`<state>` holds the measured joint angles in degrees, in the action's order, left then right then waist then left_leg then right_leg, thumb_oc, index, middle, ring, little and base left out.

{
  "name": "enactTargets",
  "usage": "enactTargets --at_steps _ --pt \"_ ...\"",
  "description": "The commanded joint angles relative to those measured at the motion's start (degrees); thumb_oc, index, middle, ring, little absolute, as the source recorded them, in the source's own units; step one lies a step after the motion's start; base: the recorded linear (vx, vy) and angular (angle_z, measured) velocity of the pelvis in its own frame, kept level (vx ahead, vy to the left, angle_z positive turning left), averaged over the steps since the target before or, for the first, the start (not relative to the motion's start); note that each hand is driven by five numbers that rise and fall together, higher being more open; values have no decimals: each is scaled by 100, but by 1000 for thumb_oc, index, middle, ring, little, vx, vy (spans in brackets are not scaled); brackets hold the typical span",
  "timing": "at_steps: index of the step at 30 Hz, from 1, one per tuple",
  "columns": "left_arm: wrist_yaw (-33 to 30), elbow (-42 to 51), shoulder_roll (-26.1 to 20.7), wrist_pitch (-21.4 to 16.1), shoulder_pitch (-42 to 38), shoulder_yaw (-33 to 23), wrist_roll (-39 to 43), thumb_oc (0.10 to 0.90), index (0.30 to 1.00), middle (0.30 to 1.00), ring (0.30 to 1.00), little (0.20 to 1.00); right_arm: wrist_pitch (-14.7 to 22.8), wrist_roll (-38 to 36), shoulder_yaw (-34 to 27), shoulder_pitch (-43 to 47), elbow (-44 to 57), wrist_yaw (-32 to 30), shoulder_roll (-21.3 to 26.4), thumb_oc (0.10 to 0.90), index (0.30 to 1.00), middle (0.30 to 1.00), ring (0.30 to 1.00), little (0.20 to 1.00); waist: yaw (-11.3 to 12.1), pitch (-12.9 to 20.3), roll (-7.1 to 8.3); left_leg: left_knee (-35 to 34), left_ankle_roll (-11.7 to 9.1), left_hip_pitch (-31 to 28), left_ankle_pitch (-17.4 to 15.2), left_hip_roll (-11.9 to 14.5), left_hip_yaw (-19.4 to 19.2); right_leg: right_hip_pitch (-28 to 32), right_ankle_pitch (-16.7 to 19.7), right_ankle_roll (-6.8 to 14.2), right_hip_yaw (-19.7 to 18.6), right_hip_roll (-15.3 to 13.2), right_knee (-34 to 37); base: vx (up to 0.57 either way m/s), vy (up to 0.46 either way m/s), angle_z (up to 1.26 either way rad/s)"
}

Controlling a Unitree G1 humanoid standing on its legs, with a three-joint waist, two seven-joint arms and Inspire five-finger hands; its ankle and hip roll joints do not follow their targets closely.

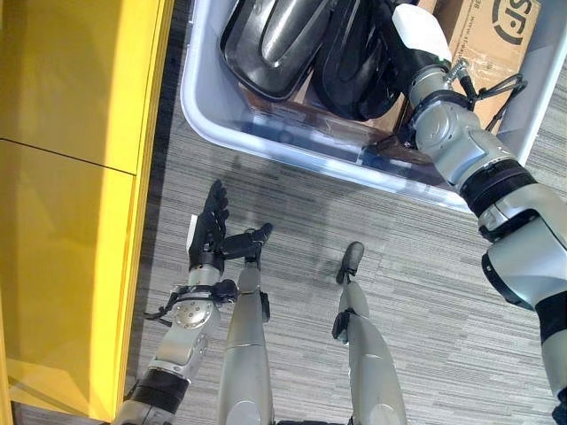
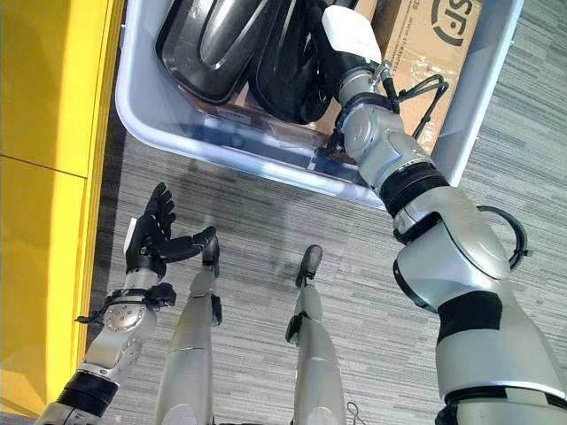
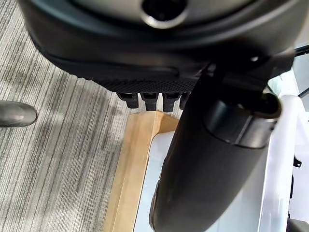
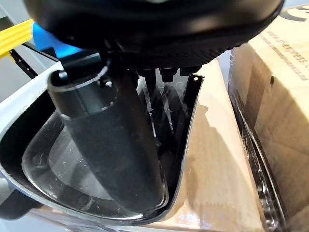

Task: Move parts from the plastic box to the shelf.

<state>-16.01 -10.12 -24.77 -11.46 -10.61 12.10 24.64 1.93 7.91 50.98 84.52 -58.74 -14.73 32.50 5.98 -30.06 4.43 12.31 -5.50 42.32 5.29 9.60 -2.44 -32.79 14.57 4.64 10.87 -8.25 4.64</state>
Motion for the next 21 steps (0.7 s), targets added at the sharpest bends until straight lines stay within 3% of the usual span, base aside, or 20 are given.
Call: enactTargets --at_steps 1,11,21 --pt "-67 803 -312 -474 179 -20 111 900 1000 1000 1000 1000 -157 533 284 452 -108 -2 518 900 1000 1000 1000 1000 -15 27 34 335 158 -117 -641 -170 -82 1113 -1354 471 -339 -293 -893 0 0 0" --pt "-11 644 -352 -411 245 -217 172 900 1000 1000 1000 1000 -217 858 297 602 1066 287 735 900 1000 1000 1000 1000 -141 27 201 285 139 -370 -660 -141 -115 1325 -1348 477 -367 -265 -843 0 0 0" --pt "129 687 -534 -347 440 -497 162 900 1000 1000 1000 1000 -182 955 65 1013 2742 511 1397 900 1000 1000 1000 1000 -295 79 410 266 119 -572 -667 -71 -154 1457 -1342 467 -448 -234 -863 -6 -7 -3"
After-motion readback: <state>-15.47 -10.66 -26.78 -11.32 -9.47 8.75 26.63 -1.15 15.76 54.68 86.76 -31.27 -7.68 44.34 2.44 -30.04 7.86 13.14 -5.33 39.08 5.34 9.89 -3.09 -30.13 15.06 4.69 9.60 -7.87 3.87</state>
